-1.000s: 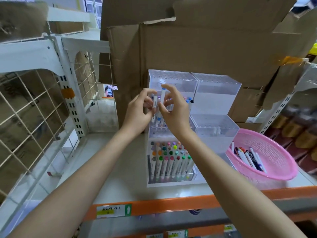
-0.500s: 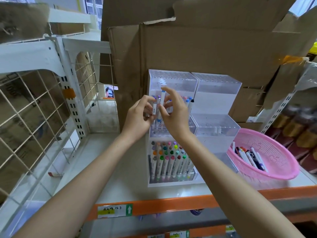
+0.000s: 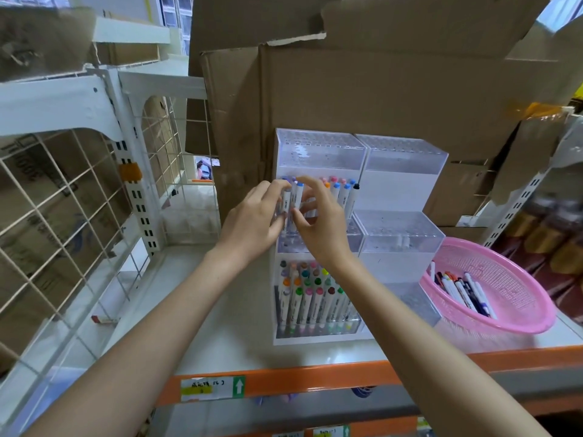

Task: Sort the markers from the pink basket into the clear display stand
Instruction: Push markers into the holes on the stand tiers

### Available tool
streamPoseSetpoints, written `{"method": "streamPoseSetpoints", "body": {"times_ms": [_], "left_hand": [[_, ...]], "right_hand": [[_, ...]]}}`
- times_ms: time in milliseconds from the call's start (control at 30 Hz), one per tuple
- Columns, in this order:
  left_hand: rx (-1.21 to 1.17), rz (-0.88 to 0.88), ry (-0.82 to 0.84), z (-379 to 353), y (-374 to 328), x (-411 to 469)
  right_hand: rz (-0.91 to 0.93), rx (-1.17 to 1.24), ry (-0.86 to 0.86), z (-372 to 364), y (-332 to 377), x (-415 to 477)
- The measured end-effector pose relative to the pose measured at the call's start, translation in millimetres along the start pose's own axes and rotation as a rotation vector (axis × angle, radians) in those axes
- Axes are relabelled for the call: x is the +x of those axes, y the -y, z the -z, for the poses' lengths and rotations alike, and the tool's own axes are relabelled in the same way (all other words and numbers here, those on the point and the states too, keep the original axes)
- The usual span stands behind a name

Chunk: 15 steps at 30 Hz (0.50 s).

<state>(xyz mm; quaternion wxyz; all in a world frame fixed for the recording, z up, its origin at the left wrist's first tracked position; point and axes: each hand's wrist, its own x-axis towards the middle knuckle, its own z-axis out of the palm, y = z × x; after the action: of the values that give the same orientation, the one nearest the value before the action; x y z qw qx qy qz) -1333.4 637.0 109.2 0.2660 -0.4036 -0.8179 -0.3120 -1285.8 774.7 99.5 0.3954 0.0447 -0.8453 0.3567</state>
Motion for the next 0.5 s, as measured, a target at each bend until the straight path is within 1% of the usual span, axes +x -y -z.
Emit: {"method": "streamPoseSetpoints", "body": {"times_ms": [167,267,400,500], "left_hand": [[0.091,-0.042,-0.020,6.2,1.5,-2.2],[0.103,-0.043,-0.029,7.9,0.8,-2.7],[0.151,-0.071,0.079,6.8,-0.8,2.5],[0.169,-0.054,0.120,6.8,-1.3,5.6]], "right_hand": [[0.002,-0.033,0.035,-0.5,-1.6,-2.0],[0.049,-0.070,0.023,1.5,-2.5,-2.3],[0.193,-0.245,-0.070,8.5,-1.9,4.3],[0.200,-0.388,-0.106,10.9,-4.9,7.2]]}}
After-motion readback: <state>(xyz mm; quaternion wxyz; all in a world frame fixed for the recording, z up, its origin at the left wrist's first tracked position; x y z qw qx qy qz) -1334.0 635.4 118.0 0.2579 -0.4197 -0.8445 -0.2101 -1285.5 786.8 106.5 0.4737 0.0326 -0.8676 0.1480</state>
